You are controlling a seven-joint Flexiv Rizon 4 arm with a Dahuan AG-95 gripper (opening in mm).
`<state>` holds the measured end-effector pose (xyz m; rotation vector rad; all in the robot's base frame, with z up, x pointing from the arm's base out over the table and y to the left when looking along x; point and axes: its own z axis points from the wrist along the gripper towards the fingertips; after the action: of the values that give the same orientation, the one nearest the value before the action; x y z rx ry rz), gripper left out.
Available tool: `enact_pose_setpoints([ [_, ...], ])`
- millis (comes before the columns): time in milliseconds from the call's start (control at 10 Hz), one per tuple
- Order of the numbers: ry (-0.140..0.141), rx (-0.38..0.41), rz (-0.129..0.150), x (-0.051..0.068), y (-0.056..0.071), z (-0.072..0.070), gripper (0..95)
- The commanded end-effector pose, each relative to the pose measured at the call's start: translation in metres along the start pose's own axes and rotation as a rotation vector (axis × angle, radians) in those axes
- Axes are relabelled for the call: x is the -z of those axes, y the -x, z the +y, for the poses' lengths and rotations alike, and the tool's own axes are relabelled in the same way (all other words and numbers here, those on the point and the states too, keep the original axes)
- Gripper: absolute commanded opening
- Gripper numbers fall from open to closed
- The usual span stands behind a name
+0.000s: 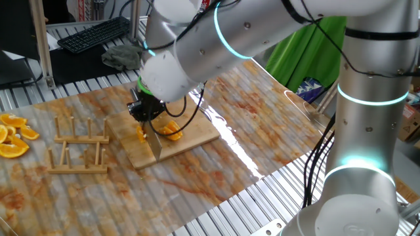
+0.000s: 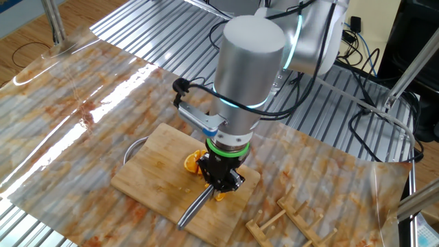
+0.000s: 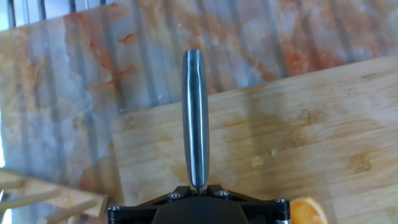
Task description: Chop the orange
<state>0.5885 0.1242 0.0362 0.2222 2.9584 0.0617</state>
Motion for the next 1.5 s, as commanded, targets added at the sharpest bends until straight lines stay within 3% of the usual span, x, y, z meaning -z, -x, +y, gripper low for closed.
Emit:
enact_pose_setpoints([
  [100, 0.006, -0.005, -0.003, 0.004, -0.003, -0.001, 0.0],
  [400, 0.004, -0.008, 0.019, 0.008, -0.002, -0.001, 0.0],
  [700, 0.002, -0.016, 0.064, 0.029, 0.001, -0.001, 0.0],
  [1000, -0.005, -0.007, 0.083, 0.039, 0.002, -0.002, 0.0],
  [1500, 0.000, 0.045, 0.102, 0.051, 0.004, -0.025, 0.0],
])
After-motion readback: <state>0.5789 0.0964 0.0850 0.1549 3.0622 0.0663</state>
